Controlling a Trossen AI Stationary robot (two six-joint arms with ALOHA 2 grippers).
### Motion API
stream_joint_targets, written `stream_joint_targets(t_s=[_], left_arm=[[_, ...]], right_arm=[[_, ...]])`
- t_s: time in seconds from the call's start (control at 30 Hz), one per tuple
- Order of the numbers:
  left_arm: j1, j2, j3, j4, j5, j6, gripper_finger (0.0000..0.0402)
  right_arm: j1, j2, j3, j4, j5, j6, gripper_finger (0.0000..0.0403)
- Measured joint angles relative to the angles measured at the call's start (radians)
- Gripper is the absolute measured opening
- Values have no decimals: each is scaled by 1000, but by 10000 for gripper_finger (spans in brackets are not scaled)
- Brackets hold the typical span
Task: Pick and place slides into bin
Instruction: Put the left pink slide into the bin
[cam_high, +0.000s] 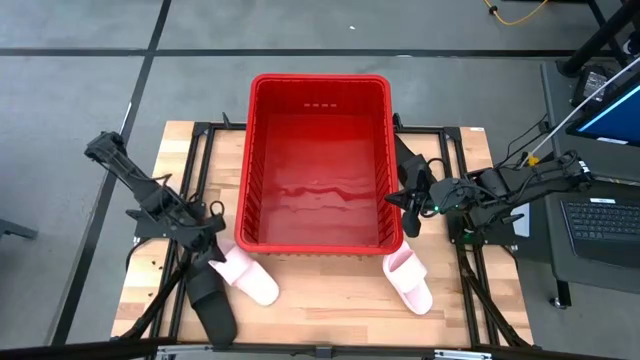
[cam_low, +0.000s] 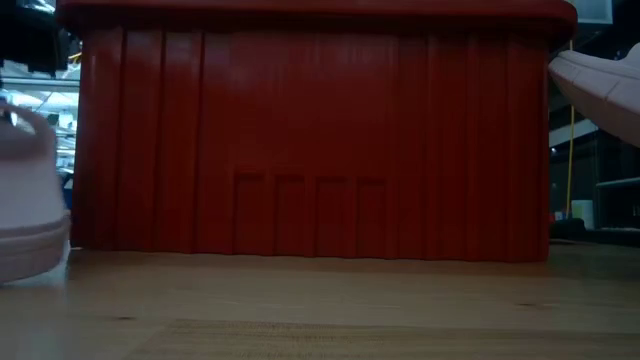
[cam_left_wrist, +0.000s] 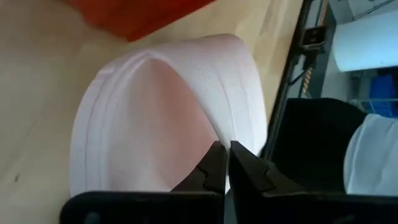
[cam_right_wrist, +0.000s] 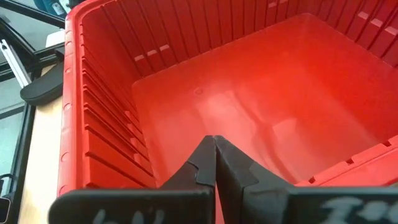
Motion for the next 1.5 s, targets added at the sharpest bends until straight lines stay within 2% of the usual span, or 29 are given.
stream_joint_targets(t_s=[0.3, 0.67, 1.0, 1.23, 1.5], left_arm=[[0, -12, 147, -242, -6, -9, 2], [0, -11, 458, -640, -95, -17, 2], [0, -11, 604, -937, -146, -55, 2], [0, -8, 682, -945, -335, 18, 2], [0, -4, 693, -948, -399, 47, 2]], right_arm=[[0, 0, 0, 0, 0, -2, 6], [0, 0, 0, 0, 0, -2, 6], [0, 0, 0, 0, 0, -2, 6], [0, 0, 0, 3, 0, -2, 6], [0, 0, 0, 10, 0, -2, 6]])
